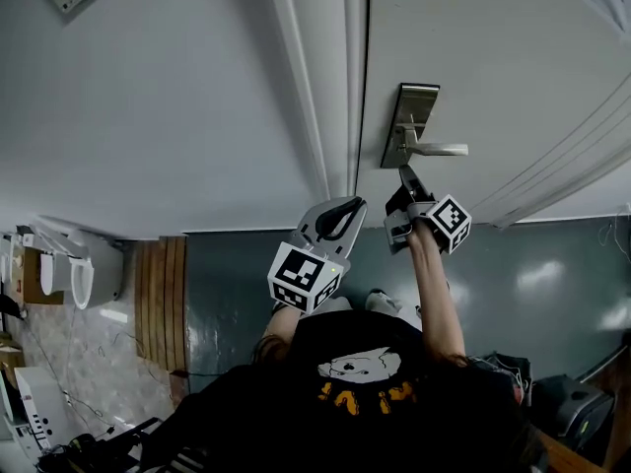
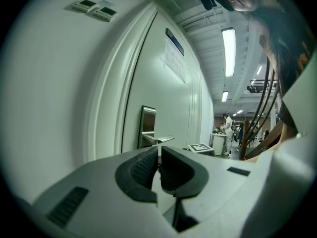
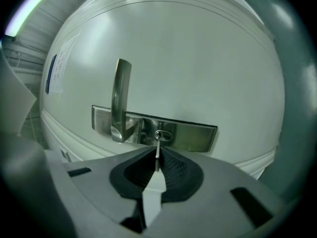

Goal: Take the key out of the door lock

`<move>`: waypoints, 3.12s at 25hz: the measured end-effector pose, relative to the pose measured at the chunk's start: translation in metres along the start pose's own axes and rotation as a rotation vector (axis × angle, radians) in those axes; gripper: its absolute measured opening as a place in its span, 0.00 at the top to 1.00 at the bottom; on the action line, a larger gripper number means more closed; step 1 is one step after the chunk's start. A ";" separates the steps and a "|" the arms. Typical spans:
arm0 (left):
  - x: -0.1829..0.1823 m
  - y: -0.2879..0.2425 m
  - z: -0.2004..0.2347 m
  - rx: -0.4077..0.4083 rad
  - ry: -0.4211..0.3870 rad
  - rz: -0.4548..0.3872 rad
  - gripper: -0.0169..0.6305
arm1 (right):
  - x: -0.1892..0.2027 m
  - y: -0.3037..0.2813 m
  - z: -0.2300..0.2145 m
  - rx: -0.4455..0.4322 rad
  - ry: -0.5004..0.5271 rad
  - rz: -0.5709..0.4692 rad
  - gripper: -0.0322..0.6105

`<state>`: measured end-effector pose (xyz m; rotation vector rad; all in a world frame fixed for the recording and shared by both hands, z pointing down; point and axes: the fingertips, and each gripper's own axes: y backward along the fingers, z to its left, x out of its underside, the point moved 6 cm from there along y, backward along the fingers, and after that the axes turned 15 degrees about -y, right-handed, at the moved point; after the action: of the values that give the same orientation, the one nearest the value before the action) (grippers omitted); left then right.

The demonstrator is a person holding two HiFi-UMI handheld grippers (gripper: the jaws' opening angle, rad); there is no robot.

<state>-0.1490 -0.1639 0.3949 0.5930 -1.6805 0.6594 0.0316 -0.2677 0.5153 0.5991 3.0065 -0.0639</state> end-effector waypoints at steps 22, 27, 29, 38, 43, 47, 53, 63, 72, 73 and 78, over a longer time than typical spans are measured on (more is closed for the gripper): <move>0.033 0.023 -0.013 0.076 0.059 0.027 0.94 | 0.052 0.084 0.022 0.012 0.220 0.119 0.92; 0.038 0.025 -0.017 0.072 0.064 0.037 0.94 | 0.063 0.096 0.032 -0.001 0.258 0.152 0.92; 0.039 0.026 -0.018 0.066 0.066 0.042 0.94 | 0.067 0.101 0.034 -0.004 0.274 0.168 0.92; 0.040 0.033 -0.036 0.028 0.062 0.085 0.94 | 0.068 0.139 0.034 -0.009 0.280 0.202 0.92; 0.031 0.038 -0.065 0.018 0.060 0.088 0.94 | 0.060 0.166 0.040 -0.024 0.305 0.222 0.92; 0.024 0.046 -0.095 0.023 0.056 0.087 0.94 | 0.057 0.194 0.043 -0.024 0.330 0.232 0.92; 0.014 0.067 -0.131 -0.005 0.050 0.079 0.94 | 0.061 0.232 0.043 -0.027 0.342 0.275 0.92; 0.017 0.110 -0.170 -0.081 0.055 0.088 0.94 | 0.082 0.277 0.037 -0.034 0.416 0.369 0.92; 0.016 0.136 -0.198 -0.108 0.046 0.088 0.94 | 0.099 0.312 0.026 -0.044 0.436 0.427 0.92; 0.017 0.138 -0.199 -0.112 0.046 0.089 0.94 | 0.102 0.314 0.027 -0.047 0.440 0.433 0.92; 0.018 0.146 -0.206 -0.120 0.044 0.091 0.94 | 0.107 0.323 0.027 -0.050 0.475 0.450 0.92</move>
<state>-0.1106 0.0840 0.4302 0.4163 -1.6999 0.6275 0.0587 0.0698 0.4710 1.4472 3.1914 0.2077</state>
